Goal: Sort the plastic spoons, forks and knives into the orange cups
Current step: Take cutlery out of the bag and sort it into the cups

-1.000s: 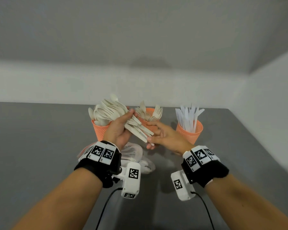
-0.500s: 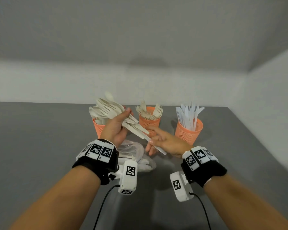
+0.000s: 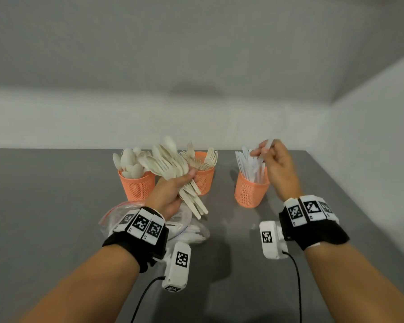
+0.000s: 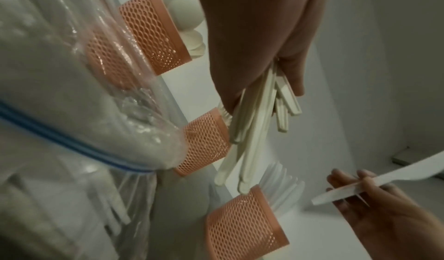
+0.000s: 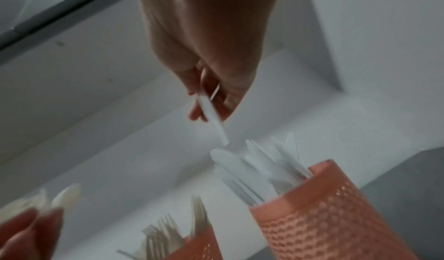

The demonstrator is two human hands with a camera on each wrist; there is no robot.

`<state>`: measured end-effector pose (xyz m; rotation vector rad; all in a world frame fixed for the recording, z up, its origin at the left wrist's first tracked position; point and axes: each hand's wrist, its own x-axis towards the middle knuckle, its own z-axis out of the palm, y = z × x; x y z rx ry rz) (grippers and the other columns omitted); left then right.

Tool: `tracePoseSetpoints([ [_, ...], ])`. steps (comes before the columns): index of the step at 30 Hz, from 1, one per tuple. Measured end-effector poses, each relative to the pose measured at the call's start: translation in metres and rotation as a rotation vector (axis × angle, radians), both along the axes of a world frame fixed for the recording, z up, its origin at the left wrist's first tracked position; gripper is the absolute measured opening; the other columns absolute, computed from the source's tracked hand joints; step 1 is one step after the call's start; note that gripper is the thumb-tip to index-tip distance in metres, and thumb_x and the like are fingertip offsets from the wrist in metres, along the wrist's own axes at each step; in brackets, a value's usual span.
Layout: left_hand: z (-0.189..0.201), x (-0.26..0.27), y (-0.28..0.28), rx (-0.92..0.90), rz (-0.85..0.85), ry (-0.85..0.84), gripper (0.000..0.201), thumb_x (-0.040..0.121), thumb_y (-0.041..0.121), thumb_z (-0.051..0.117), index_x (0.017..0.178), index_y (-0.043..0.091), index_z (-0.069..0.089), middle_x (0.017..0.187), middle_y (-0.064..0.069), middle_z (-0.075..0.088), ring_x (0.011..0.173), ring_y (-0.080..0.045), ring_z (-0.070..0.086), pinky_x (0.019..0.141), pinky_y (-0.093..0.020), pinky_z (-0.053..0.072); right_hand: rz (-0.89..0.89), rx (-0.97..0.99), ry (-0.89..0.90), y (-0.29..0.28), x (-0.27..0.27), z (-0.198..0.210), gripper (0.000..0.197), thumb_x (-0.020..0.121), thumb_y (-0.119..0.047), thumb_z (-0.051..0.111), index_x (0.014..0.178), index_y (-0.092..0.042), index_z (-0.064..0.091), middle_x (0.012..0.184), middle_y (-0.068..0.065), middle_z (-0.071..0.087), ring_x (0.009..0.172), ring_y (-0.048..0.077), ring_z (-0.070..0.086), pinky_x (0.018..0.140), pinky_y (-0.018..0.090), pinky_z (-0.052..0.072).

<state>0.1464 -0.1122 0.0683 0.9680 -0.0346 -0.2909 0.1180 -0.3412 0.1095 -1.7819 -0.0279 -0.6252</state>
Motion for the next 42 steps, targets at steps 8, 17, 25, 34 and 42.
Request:
tracePoseSetpoints([
  [8, -0.003, -0.012, -0.002, 0.049, -0.148, -0.084, 0.024, 0.085, -0.004, 0.056, 0.101, 0.013, 0.06, 0.075, -0.002, 0.063, 0.069, -0.013, 0.063, 0.061, -0.024, 0.055, -0.159, -0.045, 0.237, -0.012, 0.026, -0.041, 0.031, 0.092, -0.003, 0.045, 0.123, -0.006, 0.047, 0.11, 0.004, 0.051, 0.107, 0.02, 0.05, 0.088, 0.024, 0.041],
  [17, -0.006, -0.012, 0.001, 0.0, -0.166, -0.061, 0.015, 0.09, -0.002, 0.05, 0.099, 0.005, 0.06, 0.078, -0.004, 0.07, 0.078, -0.018, 0.067, 0.067, -0.024, 0.056, 0.301, -0.292, 0.187, 0.064, 0.002, -0.013, 0.015, 0.086, -0.01, 0.062, 0.1, -0.015, 0.063, 0.09, 0.001, 0.064, 0.082, 0.007, 0.056, 0.078, 0.02, 0.045],
  [25, -0.004, -0.014, 0.012, -0.112, -0.127, -0.037, 0.021, 0.091, -0.001, 0.046, 0.106, 0.005, 0.061, 0.092, -0.008, 0.074, 0.088, -0.018, 0.071, 0.071, -0.029, 0.058, 0.412, -0.274, 0.213, 0.112, -0.005, -0.032, 0.01, 0.086, -0.009, 0.062, 0.087, -0.017, 0.057, 0.098, -0.003, 0.062, 0.066, -0.01, 0.052, 0.066, 0.008, 0.041],
  [34, 0.0, -0.015, 0.028, -0.113, -0.079, 0.008, 0.017, 0.089, 0.005, 0.055, 0.084, 0.009, 0.07, 0.085, -0.011, 0.073, 0.083, -0.022, 0.071, 0.069, -0.033, 0.059, 0.389, -0.335, 0.215, 0.12, -0.003, -0.027, 0.012, 0.087, -0.013, 0.062, 0.095, -0.005, 0.061, 0.084, 0.002, 0.061, 0.072, 0.007, 0.055, 0.068, 0.011, 0.045],
  [42, 0.013, -0.016, 0.033, -0.108, -0.048, 0.042, 0.035, 0.089, 0.01, 0.057, 0.121, -0.005, 0.055, 0.101, -0.017, 0.07, 0.09, -0.024, 0.07, 0.071, -0.032, 0.058, 0.246, -0.285, -0.056, 0.141, -0.009, -0.025, 0.007, 0.089, -0.014, 0.059, 0.095, -0.012, 0.06, 0.069, -0.009, 0.055, 0.064, 0.006, 0.051, 0.061, 0.02, 0.045],
])
